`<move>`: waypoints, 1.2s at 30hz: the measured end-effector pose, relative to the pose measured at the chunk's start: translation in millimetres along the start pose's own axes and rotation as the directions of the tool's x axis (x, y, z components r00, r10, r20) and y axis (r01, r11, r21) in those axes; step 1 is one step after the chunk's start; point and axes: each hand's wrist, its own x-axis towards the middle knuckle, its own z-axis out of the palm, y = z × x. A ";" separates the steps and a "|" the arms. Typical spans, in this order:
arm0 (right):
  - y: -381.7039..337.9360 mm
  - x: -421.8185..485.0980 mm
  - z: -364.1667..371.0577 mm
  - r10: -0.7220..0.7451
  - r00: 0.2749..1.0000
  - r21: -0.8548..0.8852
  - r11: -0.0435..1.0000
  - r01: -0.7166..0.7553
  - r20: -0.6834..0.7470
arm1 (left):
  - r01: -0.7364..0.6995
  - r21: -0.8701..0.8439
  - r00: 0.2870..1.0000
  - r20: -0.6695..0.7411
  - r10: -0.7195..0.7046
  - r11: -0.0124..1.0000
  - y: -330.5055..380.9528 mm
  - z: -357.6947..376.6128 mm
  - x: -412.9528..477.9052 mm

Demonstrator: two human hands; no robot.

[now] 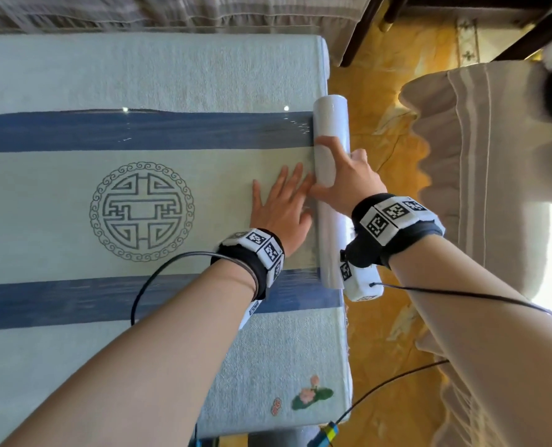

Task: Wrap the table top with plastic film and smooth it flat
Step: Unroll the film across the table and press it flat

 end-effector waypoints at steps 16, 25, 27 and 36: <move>-2.1 48.6 -12.5 0.311 0.898 0.422 0.801 -0.424 0.312 | -0.111 -0.048 0.994 -0.003 0.111 0.993 4.9 -1.6 -2.7; -10.4 61.2 11.1 0.340 0.924 0.600 0.707 -0.374 0.174 | -0.157 -0.009 0.986 0.064 0.157 0.988 -4.8 -6.4 -10.6; -12.6 62.1 11.6 0.328 0.927 0.566 0.737 -0.370 0.179 | -0.161 -0.060 0.987 0.009 0.162 0.985 -9.4 -10.9 -9.7; 44.1 44.9 -13.7 0.441 0.888 0.587 0.688 -0.427 0.130 | 0.035 0.003 0.998 -0.043 -0.035 0.999 32.8 -19.3 23.0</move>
